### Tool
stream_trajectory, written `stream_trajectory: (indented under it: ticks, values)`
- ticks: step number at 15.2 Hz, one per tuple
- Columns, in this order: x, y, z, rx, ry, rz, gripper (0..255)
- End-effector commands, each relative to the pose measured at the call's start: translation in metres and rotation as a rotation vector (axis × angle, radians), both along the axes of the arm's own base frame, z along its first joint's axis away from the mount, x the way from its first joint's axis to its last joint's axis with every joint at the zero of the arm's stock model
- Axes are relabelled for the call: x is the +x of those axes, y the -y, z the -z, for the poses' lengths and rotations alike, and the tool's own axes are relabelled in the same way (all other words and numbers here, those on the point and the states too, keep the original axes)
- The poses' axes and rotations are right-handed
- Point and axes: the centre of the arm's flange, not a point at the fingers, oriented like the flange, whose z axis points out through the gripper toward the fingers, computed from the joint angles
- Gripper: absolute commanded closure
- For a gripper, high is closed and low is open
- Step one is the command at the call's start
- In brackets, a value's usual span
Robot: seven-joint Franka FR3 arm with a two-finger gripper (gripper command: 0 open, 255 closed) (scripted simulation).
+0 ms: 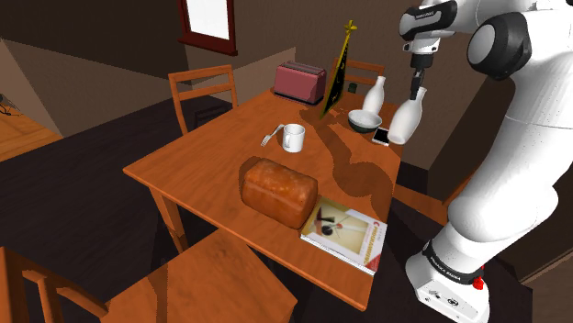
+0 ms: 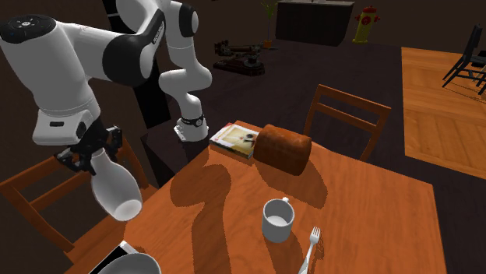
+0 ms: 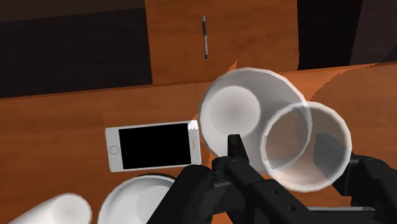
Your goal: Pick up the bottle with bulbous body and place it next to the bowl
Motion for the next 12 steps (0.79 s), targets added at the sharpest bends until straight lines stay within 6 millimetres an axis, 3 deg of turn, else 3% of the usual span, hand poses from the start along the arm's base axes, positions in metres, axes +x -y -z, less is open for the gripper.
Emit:
stream_trajectory:
  ticks: [1,12]
  values:
    - [0.001,0.0,0.01,-0.001,0.001,0.0,255]
    - [0.001,0.0,0.068,-0.001,0.001,0.0,255]
